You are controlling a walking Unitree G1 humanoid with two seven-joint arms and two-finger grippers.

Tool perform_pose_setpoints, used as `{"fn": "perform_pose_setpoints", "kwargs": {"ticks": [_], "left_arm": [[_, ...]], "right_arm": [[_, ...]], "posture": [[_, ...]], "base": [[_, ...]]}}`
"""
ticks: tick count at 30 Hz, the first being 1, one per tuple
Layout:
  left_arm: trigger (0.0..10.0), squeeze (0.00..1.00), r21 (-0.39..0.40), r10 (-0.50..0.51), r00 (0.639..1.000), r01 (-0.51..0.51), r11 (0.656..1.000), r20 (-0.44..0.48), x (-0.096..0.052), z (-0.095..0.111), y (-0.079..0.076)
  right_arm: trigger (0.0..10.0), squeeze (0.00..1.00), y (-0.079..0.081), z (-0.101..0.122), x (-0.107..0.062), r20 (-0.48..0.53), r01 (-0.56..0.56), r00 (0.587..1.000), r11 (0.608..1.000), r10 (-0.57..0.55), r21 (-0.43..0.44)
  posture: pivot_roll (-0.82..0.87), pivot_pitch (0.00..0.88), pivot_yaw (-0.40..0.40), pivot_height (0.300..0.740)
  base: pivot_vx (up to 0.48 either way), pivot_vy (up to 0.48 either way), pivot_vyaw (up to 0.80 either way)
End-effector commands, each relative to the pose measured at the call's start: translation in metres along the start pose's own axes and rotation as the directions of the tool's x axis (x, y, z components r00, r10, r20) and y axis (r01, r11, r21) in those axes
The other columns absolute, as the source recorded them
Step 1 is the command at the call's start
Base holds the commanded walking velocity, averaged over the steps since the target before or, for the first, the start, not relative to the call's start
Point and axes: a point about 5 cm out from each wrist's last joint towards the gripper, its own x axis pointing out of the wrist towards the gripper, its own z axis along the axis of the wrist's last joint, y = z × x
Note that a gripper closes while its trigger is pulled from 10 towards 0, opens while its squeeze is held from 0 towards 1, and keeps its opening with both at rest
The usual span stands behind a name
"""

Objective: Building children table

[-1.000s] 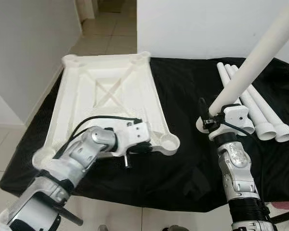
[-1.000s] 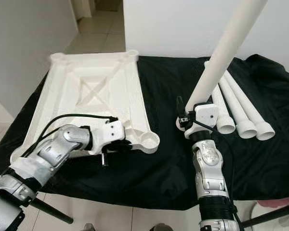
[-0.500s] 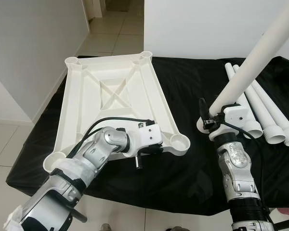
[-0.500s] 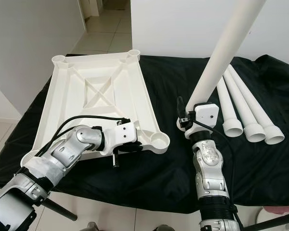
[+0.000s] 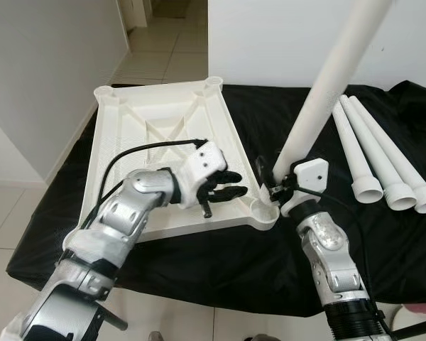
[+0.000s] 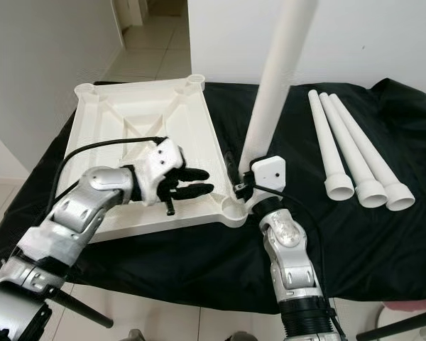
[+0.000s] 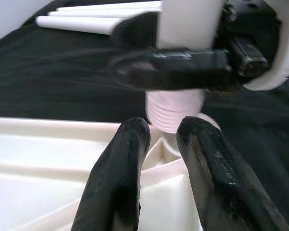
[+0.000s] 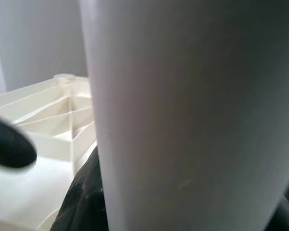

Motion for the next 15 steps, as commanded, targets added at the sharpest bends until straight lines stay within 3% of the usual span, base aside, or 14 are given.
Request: {"fn": "perform_pose_setpoints", "kwargs": {"ticks": [1, 9, 15], "left_arm": [[10.0, 0.00, -0.014, 0.068, 0.998, -0.068, 0.998, -0.001, -0.004, -0.001, 0.004], [10.0, 0.00, -0.014, 0.163, 0.985, -0.164, 0.986, -0.055, -0.034, -0.006, 0.002], [10.0, 0.00, -0.039, 0.251, 0.966, -0.253, 0.967, -0.054, -0.040, -0.006, 0.005]], "right_arm": [[10.0, 0.00, 0.003, 0.004, 0.000, 0.016, -0.019, 1.000, 1.000, 0.019, -0.009], [10.0, 0.00, 0.011, -0.003, -0.012, -0.034, -0.082, 0.996, 0.997, 0.082, 0.006], [10.0, 0.00, 0.013, -0.006, -0.019, -0.051, -0.121, 0.991, 0.993, 0.122, 0.010]], "posture": [[-0.07, 0.000, 0.037, 0.740], [-0.05, 0.000, 0.007, 0.740], [-0.06, 0.000, 0.005, 0.740]], "base": [[0.000, 0.000, 0.00], [0.000, 0.000, 0.00], [0.000, 0.000, 0.00]]}}
